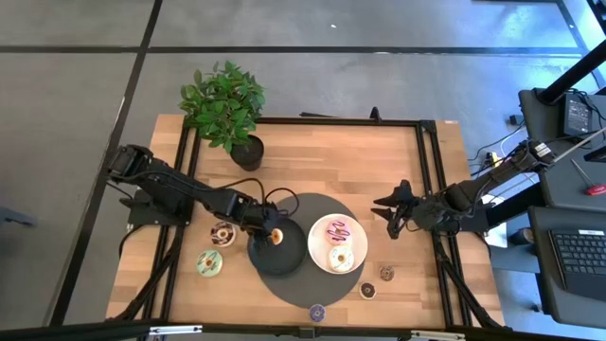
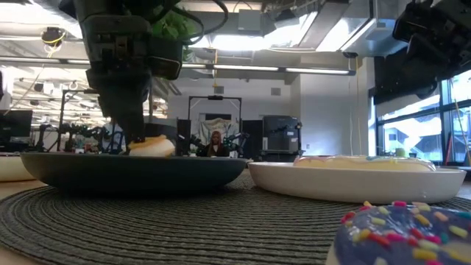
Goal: Pick & Place donuts
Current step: Put the small orange donut onto the black plate, then put the large black donut onto the white plate
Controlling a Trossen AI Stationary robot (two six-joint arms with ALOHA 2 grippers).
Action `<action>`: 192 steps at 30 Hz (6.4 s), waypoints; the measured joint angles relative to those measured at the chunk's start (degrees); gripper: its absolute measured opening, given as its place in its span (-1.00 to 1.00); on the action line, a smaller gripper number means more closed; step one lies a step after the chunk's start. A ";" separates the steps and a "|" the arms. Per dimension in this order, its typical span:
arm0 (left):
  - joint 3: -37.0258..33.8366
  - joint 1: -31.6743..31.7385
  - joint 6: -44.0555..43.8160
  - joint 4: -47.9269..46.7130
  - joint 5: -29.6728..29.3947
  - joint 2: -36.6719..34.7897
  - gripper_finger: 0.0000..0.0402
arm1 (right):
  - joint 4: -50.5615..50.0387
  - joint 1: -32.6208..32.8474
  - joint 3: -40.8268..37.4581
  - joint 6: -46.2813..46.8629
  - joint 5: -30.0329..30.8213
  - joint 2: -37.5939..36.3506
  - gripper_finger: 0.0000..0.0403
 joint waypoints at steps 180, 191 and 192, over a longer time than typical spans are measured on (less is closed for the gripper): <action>-12.31 -13.30 -23.63 -28.38 -3.73 -8.09 -0.50 | 0.06 0.00 0.00 1.53 -0.56 1.72 -0.31; -5.62 -13.30 -18.35 -34.57 -3.88 -8.17 -0.70 | 0.04 0.00 0.00 1.53 -0.52 1.72 -0.31; -4.66 -13.30 -18.36 -35.96 -3.99 -8.17 -0.70 | 0.03 0.00 0.00 1.55 -0.50 1.73 -0.31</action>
